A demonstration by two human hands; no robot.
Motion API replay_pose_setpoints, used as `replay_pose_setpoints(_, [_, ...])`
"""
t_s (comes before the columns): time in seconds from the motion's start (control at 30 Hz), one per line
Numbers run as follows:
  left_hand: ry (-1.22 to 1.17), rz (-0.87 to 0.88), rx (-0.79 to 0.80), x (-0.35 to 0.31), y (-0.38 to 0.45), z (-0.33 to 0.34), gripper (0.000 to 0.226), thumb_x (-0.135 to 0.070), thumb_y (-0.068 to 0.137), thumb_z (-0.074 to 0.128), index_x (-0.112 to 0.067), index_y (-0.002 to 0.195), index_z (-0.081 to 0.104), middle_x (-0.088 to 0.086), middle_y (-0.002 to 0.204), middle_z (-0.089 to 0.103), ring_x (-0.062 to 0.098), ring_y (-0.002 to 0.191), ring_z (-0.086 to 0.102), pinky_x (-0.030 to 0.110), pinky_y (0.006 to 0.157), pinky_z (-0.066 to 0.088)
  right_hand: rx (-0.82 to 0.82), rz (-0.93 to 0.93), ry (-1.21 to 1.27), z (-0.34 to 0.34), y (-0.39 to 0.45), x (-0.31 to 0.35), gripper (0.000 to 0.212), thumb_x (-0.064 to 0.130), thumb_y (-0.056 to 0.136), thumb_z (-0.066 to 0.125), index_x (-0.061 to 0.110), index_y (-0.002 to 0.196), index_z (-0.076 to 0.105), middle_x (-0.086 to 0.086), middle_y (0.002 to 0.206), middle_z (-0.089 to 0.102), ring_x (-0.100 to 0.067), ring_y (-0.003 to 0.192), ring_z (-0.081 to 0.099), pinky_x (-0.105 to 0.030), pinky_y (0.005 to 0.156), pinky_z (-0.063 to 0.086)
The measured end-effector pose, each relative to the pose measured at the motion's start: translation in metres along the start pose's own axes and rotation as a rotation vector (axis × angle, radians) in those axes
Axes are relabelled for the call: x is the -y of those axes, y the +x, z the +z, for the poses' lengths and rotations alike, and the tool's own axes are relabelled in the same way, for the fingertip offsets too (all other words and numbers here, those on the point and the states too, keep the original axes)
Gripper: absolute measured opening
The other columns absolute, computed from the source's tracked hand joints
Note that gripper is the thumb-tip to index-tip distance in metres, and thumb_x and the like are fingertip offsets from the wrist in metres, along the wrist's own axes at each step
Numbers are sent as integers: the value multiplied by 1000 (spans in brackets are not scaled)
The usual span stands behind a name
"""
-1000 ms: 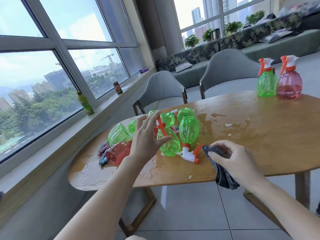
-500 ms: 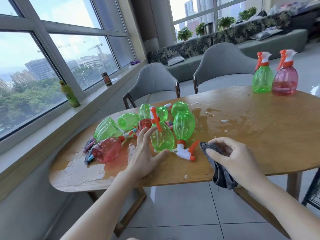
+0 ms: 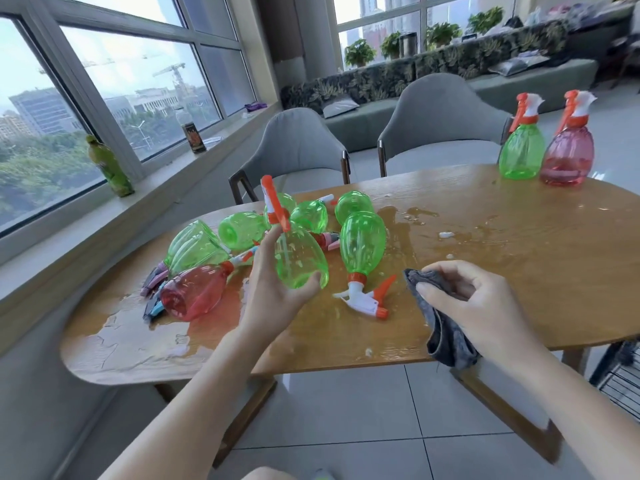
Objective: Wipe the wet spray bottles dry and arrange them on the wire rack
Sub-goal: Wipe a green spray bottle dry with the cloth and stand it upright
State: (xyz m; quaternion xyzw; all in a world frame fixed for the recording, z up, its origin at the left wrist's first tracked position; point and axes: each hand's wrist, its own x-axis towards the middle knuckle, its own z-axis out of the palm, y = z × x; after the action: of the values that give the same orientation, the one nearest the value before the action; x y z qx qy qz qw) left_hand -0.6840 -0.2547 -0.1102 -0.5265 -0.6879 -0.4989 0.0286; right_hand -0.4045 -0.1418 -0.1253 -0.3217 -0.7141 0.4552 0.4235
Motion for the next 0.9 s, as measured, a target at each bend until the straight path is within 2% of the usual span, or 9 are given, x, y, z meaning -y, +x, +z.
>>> replay_pose_setpoints(0.07, [-46,43,21,-22,-5,-3,90,-31,82,83,-36,158,35,-20,160,43,-4,150,36,8,114,25,-24,1,13,-9,0,1,14,29,87,81,35,99,74,15,94,77,-12,91,74,-48,85,61])
replay_pose_setpoints(0.13, [-109,78,93,-51,-15,4,89,-30,83,81,-40,157,31,-35,155,40,-10,149,34,4,114,25,-58,-7,30,-19,-1,3,15,28,87,81,34,99,75,14,95,78,-12,91,74,-47,84,62])
replay_pose_setpoints(0.17, [-138,84,133,-64,-22,11,87,-29,84,80,-46,153,29,-37,151,41,-8,147,36,10,116,29,-77,-10,40,-25,-2,3,15,26,87,81,34,99,75,14,96,78,-11,92,74,-45,84,62])
replay_pose_setpoints(0.27, [-211,37,241,-89,-37,44,82,-32,83,83,-47,143,29,-17,144,52,11,136,55,43,115,47,-125,-25,75,-43,-4,5,16,23,88,81,34,100,76,15,99,78,-9,95,74,-40,85,60])
replay_pose_setpoints(0.37, [-241,20,300,-103,-43,78,81,-22,85,86,-47,140,33,-47,134,42,-17,134,42,10,108,35,-162,-65,126,-61,-5,7,20,17,88,81,34,99,77,17,99,78,-5,96,74,-27,81,58])
replay_pose_setpoints(0.43, [-280,28,321,-108,-44,96,79,-22,85,85,-44,144,36,-52,133,39,-23,136,34,-3,103,24,-157,-98,138,-70,-6,8,22,13,88,79,31,101,77,19,100,78,-3,97,73,-16,80,56])
replay_pose_setpoints(0.63, [-310,54,370,-108,-35,120,79,-24,83,83,-41,150,44,-40,144,48,-12,145,38,-1,110,25,-155,-169,47,-84,6,-3,25,17,90,78,36,106,77,17,109,76,-8,104,72,-29,89,59])
replay_pose_setpoints(0.77, [-311,63,449,-108,-26,124,81,-8,87,86,-38,152,47,-35,149,50,-10,147,37,2,111,26,-138,-231,26,-80,21,-4,27,14,92,77,35,108,76,16,109,74,-8,104,72,-26,90,58])
replay_pose_setpoints(0.9, [-312,61,466,-106,-23,128,83,-8,86,87,-37,153,48,-29,152,51,-7,149,38,5,114,26,-136,-265,11,-73,33,-3,36,13,95,74,47,105,70,25,104,72,-6,102,70,-22,88,55])
